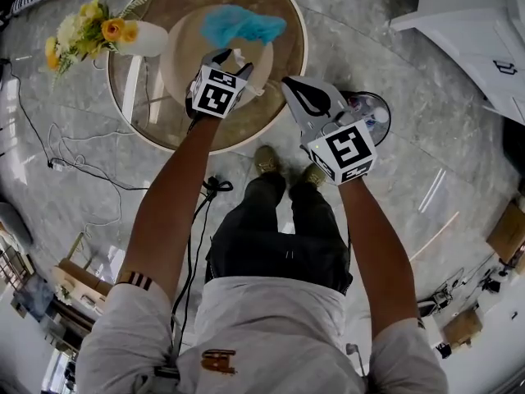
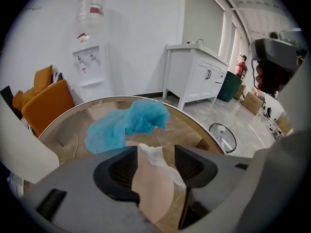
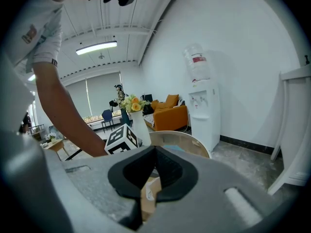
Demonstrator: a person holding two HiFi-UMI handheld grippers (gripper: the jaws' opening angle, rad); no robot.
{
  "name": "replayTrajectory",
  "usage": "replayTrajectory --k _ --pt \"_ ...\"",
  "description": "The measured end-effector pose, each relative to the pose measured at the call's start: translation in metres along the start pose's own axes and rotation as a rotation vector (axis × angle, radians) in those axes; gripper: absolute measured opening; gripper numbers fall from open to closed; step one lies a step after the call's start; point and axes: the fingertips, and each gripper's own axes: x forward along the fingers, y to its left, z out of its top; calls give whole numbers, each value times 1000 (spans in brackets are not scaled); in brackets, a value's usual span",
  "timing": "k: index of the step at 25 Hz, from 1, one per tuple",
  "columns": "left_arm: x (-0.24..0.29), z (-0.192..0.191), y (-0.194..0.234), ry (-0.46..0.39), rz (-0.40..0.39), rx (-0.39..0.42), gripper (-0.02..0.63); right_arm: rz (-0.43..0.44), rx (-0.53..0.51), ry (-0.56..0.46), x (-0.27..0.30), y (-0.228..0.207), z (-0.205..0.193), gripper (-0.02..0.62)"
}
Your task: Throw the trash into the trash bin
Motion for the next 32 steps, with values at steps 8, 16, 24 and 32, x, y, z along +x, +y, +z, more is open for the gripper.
replayTrajectory --k 8,16,24,32 --pt "7 -1 3 9 4 8 116 -3 5 2 -4 -4 -2 2" --pt "-6 5 -4 -38 11 50 28 -8 17 6 -16 -7 -7 2" --pt "-55 53 -48 -229 -4 73 25 -72 56 -29 -53 -19 0 2" --pt "-82 103 -141 -353 -75 97 25 -214 81 -52 -131 -51 -3 2"
